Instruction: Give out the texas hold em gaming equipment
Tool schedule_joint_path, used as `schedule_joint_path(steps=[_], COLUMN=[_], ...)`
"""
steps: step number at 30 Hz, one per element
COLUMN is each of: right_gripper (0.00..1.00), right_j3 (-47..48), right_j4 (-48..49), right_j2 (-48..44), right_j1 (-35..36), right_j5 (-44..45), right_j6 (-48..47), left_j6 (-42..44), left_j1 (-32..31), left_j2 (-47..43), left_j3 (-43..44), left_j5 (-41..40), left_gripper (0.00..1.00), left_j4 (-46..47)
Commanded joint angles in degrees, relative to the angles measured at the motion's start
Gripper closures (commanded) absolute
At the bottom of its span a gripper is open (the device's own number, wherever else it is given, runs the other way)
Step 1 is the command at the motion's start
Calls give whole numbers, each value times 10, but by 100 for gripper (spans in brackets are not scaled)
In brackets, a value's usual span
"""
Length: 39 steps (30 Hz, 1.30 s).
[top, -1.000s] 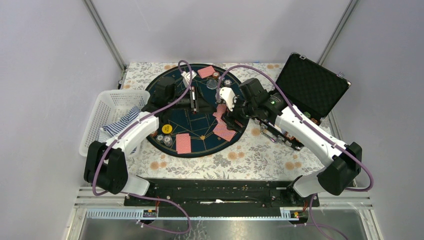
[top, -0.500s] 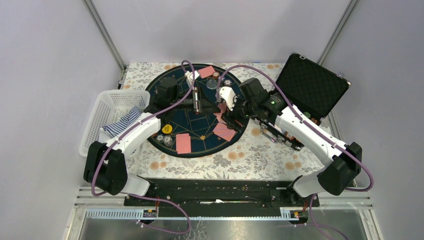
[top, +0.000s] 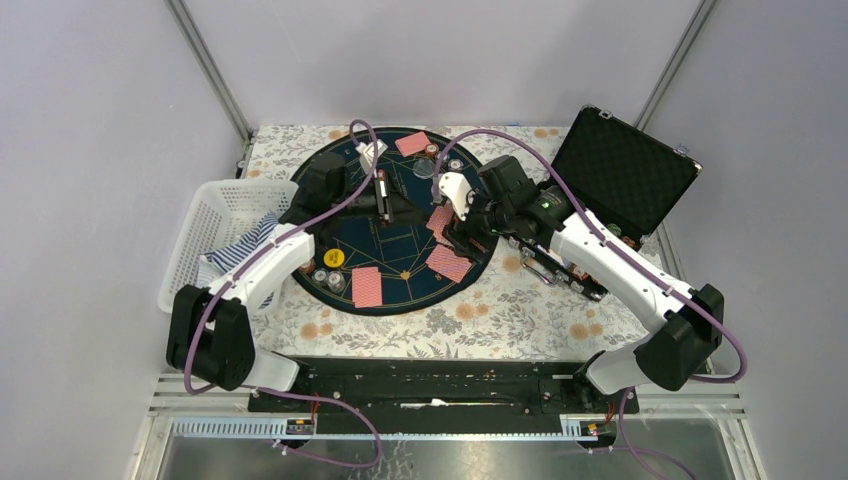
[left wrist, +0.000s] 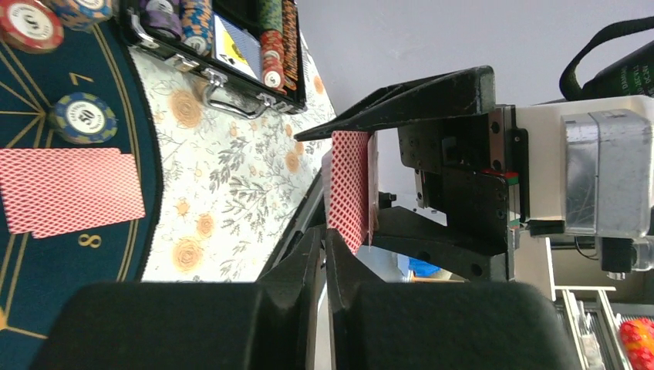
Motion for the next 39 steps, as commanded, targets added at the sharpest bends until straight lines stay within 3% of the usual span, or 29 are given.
schedule_joint_path(steps=[1,3,4,6,9,11,16,21,27,34,39], right_gripper=[100,100,100,100,100,100,100,100,100,100,100], right_j3=[11,9,10,11,11,10,17,24,22,17,13], right_j4=[28,29,29,29,30,30,30,29,28,29,31], right_j2=[-16,-15,-15,-13,-12,-12,-4,0,-5,-10,-11], right_j1=[5,5,5,5,5,5,5,5,5,5,4], right_j5=[6,6,6,8,7,5,2,-3,0,1,3], right_j6=[8,8,8,8,8,8,11,14,13,14,14], left_j6=[4,-1,-7,-31,-64,-75,-73,-65,-42,-34,-39], left_j1=[17,20,20,20,20,18,-9,-28,-24,1,23], left_j2=[-27,-30,-31,-34,-38,-39,-27,-11,-11,-22,-29], left_j3=[0,0,-1,-10,-25,-31,-27,-25,-16,-18,-22], left_j5=[-21,-18,-11,11,24,23,17,12,-1,-19,-24], left_gripper=[94,94,89,69,46,41,40,50,76,97,100], left_j4=[3,10,19,58,101,112,117,109,73,54,56])
